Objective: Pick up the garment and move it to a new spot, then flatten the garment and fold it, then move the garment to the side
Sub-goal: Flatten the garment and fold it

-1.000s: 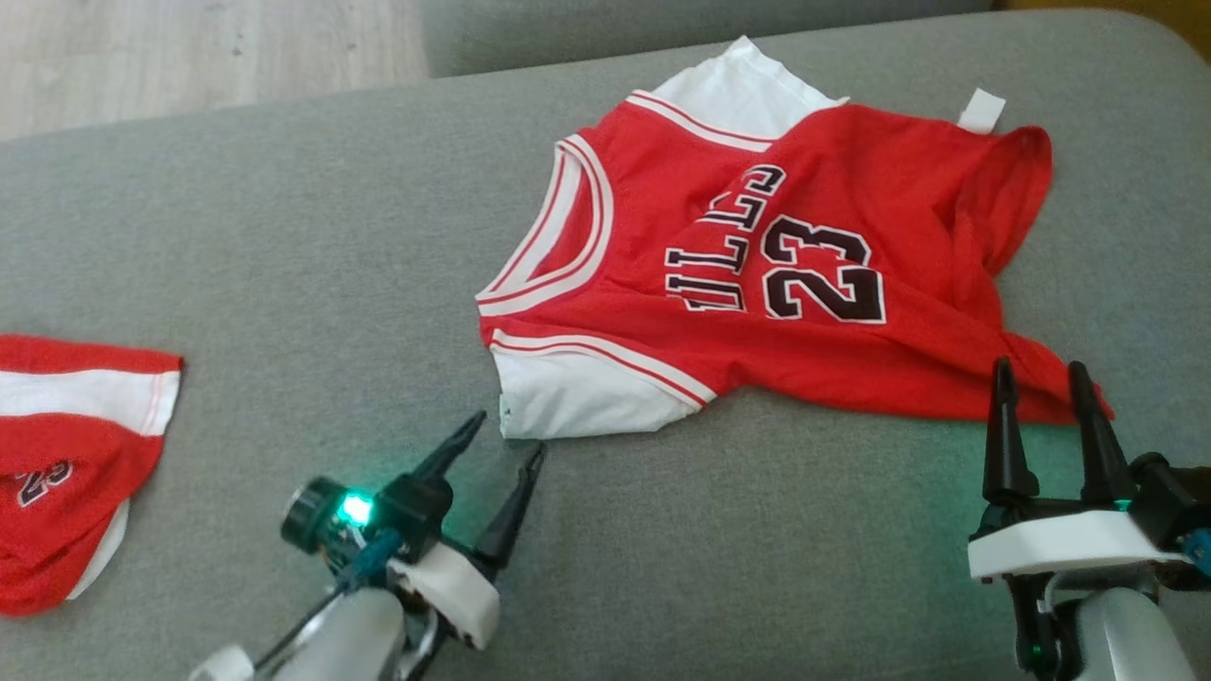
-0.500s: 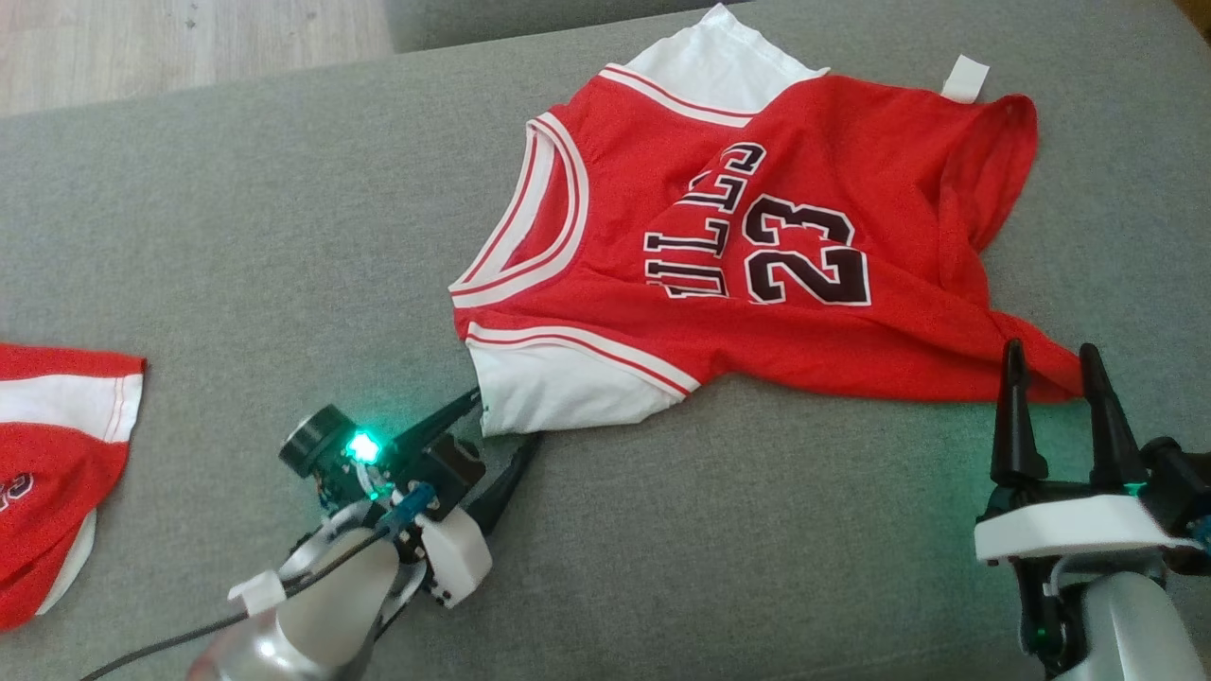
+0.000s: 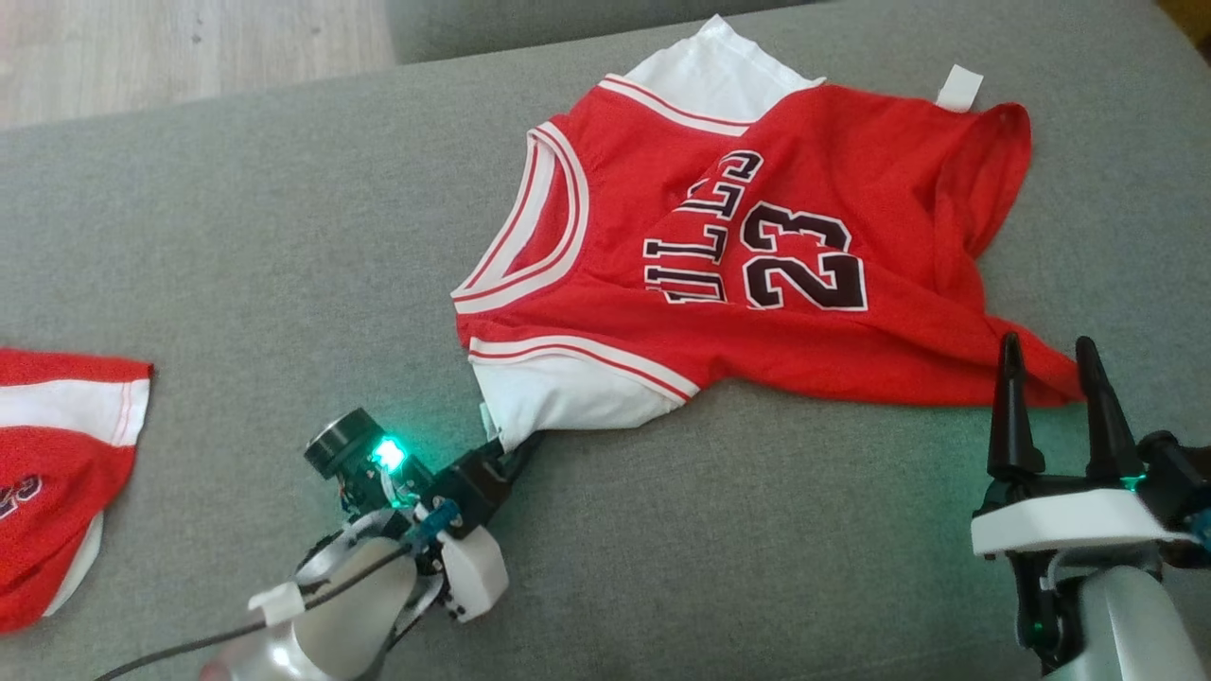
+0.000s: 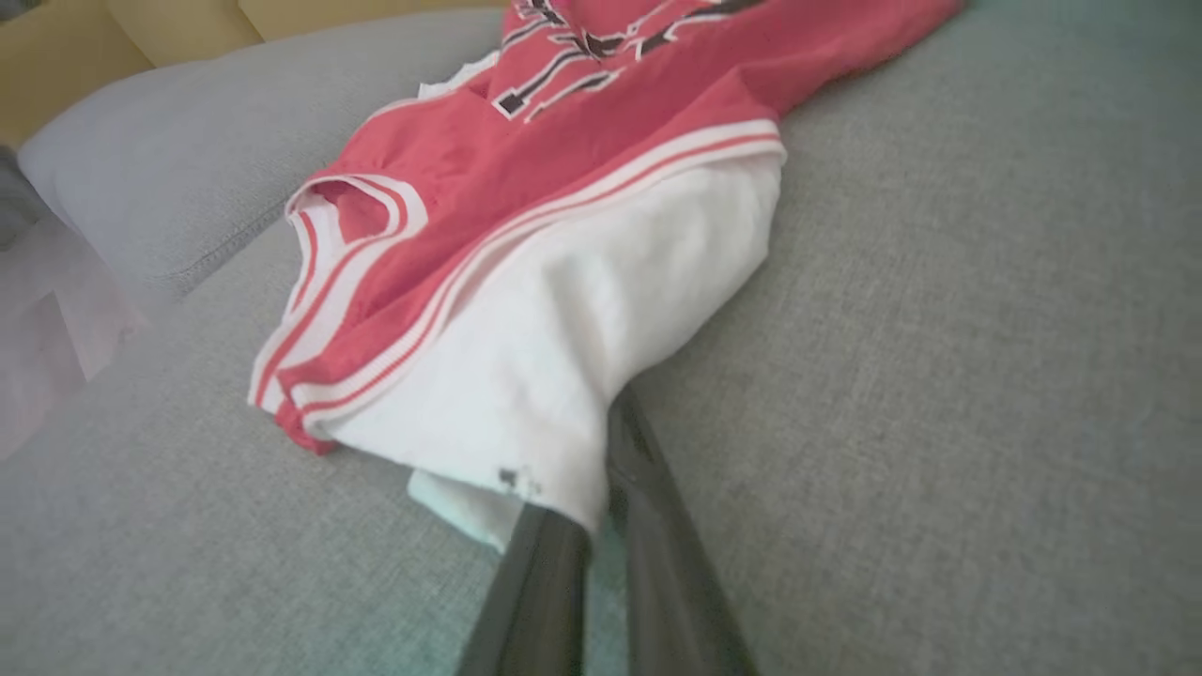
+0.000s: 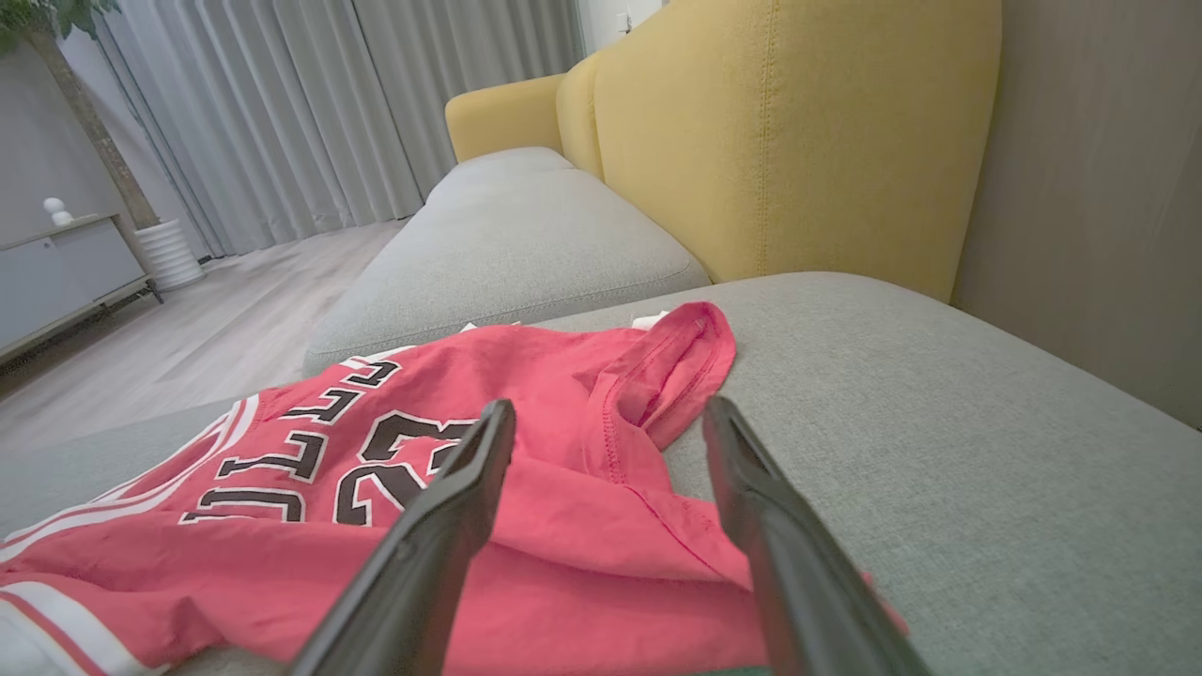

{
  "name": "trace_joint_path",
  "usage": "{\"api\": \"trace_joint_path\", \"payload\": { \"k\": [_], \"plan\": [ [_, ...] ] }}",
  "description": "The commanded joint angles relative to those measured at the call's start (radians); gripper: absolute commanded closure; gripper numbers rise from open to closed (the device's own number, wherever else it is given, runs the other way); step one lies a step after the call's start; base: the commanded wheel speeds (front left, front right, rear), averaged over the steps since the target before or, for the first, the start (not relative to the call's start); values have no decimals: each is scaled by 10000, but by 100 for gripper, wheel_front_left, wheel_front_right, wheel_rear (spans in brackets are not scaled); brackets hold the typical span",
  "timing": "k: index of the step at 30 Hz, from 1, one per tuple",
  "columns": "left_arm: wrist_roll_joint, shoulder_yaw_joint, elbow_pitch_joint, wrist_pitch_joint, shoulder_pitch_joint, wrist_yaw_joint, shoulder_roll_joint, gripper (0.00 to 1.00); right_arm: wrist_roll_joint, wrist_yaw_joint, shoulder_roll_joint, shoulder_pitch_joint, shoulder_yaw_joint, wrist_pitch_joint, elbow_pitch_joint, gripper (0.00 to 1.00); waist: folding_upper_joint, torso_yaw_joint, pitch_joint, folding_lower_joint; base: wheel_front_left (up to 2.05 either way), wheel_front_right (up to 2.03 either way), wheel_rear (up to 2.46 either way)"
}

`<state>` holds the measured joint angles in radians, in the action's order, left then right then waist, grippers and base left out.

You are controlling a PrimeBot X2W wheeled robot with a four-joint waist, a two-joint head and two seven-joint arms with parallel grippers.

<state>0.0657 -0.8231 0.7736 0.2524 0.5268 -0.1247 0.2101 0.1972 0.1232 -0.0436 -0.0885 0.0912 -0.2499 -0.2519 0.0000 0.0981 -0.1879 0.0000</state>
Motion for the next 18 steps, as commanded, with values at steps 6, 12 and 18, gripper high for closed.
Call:
{"api": "trace_joint_path", "payload": {
  "k": [6,12,18],
  "plan": [
    [2380,906,-1657,92,-501,-54,276,100,96,75,-66,-50,-339,-118,174,0,0,-174,426,0,0,0,0],
    [4132,916,-3046,92,-1132,-57,971,100,57,75,-66,82,-403,-118,60,0,0,-492,817,0,0,0,0],
    [6072,64,-3903,-428,-1406,-58,1776,100,16,75,-66,148,-386,-118,10,0,0,-840,913,0,0,0,0]
  ]
}}
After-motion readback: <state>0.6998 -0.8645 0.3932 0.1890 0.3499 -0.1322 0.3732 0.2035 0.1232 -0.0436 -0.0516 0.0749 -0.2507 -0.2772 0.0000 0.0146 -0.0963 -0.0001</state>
